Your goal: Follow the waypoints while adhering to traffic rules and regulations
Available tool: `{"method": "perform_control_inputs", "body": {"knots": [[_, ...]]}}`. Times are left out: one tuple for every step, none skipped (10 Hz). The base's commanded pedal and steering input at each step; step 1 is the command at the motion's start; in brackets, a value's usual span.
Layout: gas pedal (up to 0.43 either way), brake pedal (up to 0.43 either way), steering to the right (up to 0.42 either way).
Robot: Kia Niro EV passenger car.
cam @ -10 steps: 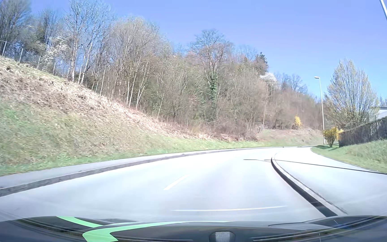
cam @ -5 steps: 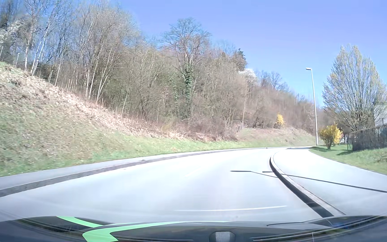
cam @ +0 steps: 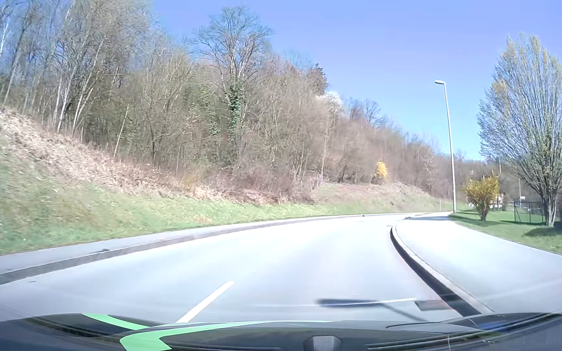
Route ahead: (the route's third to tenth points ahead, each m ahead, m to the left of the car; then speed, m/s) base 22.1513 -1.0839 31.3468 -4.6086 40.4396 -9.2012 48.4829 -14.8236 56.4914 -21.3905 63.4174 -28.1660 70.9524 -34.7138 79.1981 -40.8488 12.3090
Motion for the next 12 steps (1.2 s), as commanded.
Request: {"method": "perform_control_inputs", "body": {"knots": [[0.280,0.000,0.069],[0.280,0.000,0.069],[0.280,0.000,0.069],[0.280,0.000,0.069],[0.280,0.000,0.063],[0.280,0.000,0.061],[0.280,0.000,0.062],[0.280,0.000,0.065],[0.280,0.000,0.067],[0.280,0.000,0.067],[0.280,0.000,0.068],[0.280,0.000,0.071]]}}
